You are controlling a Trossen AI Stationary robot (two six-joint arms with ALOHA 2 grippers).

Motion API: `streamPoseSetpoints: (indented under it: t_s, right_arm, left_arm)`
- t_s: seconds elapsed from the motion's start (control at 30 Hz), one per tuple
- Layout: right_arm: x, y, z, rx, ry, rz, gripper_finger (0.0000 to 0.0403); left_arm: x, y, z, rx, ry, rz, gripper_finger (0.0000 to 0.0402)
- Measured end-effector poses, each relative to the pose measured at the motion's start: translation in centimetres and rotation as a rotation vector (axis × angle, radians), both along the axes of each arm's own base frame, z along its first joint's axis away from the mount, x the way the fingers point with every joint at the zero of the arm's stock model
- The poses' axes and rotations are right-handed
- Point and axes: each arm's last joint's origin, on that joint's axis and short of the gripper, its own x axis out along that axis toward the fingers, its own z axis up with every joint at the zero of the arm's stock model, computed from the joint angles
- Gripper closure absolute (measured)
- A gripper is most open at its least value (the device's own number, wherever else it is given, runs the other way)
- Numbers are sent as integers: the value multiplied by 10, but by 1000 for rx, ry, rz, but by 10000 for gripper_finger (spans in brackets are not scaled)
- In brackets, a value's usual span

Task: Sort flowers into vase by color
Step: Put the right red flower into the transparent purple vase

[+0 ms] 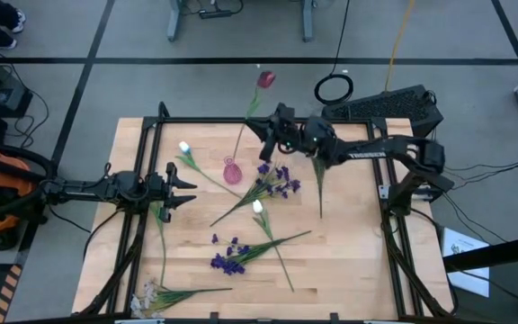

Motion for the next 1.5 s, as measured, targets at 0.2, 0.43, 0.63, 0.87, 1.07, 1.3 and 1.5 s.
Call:
streamPoseSetpoints:
  t_s: [0.2,0.43,0.63,0.87,1.07,1.3,1.5]
  right_arm:
    - [10,-9,-21,-8,22,47,402]
    - [15,-6,-29,-66,55,42,402]
    - [17,-3,-32,-114,100,34,402]
    - [21,8,-36,-223,153,33,402]
    - [22,11,-41,-246,208,35,402]
    - [23,10,-44,-234,246,13,402]
    - [28,9,-42,-231,345,30,402]
  left_arm:
    - [0,0,0,0,0,0,249]
    - [0,0,0,0,-1,0,249]
    - [0,0,0,0,-1,0,249]
    - [0,0,0,0,-2,0,249]
    - [0,0,0,0,-2,0,249]
    - [0,0,0,0,-3,0,249]
    - [0,0,0,0,-3,0,249]
